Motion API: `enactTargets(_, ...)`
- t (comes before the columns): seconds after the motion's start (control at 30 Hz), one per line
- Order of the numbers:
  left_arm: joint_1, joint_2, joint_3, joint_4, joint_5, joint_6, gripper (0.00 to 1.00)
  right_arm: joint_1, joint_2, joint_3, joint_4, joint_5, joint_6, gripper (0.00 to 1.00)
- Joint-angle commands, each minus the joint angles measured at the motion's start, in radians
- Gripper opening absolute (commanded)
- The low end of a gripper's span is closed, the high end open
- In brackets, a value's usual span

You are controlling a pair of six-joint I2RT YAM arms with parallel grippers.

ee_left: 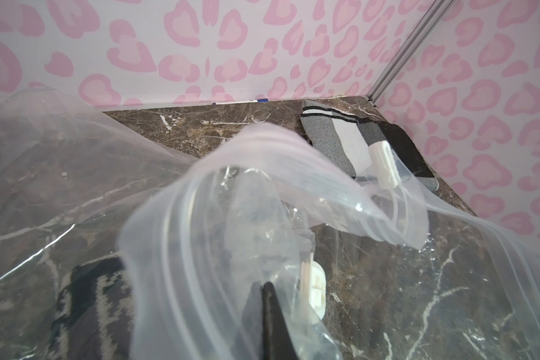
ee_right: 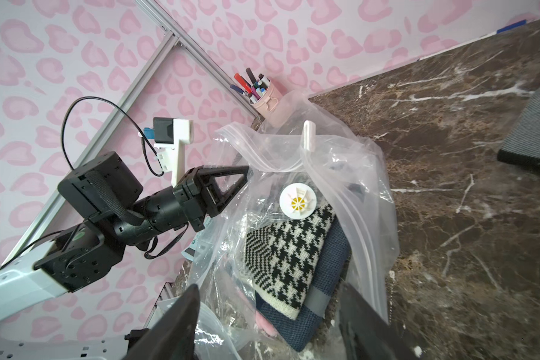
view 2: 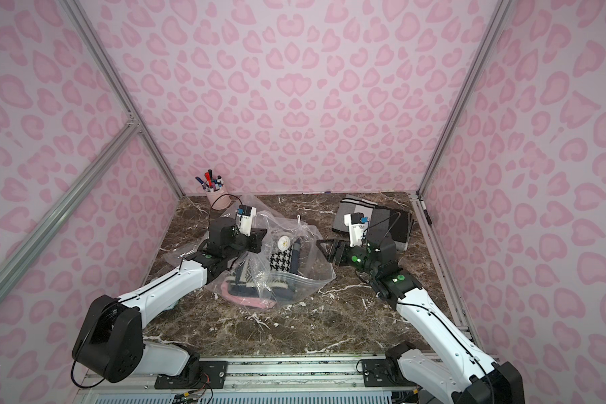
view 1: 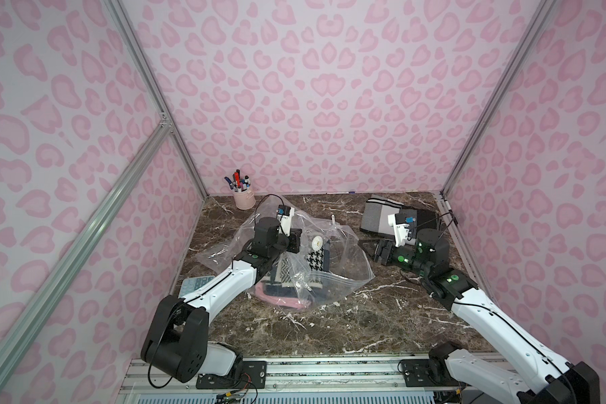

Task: Take the blanket out of the vacuum bag
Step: Take out the blanket from the vacuum bag.

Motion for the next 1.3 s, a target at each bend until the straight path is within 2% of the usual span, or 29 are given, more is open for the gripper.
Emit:
enactTargets(0.0, -0.013, -0.034, -0.017, 0.03, -0.018, 0.013, 0.05, 0.062, 0.077, 0.022, 0.071, 0.018, 0.051, 0.7)
enactTargets(0.17, -0.025, -0.079, -0.02, 0.021, -0.052, 0.029, 0.05, 0.17, 0.3, 0.101, 0.138, 0.019, 0.051, 0.68)
enactTargets(0.4, -0.025, -0.134, -0.029, 0.022, -0.099, 0.047, 0.04, 0.221, 0.503, 0.12, 0.213, 0.076, 0.045, 0.66)
enactTargets(0.53, -0.026, -0.149, -0.025, 0.024, -0.127, 0.053, 0.05, 0.259, 0.557, 0.106, 0.245, 0.136, 0.026, 0.66)
enactTargets(0.7, -0.027, -0.178, -0.035, 0.029, -0.176, 0.053, 0.05, 0.264, 0.611, 0.093, 0.28, 0.145, 0.025, 0.67)
enactTargets(0.93, -0.028, -0.146, 0.014, -0.029, -0.151, 0.067, 0.04, 0.264, 0.655, 0.057, 0.368, 0.151, 0.014, 0.68)
enactTargets(1.27, -0.027, -0.142, 0.009, -0.038, -0.14, 0.064, 0.04, 0.237, 0.705, 0.015, 0.507, 0.077, 0.017, 0.69)
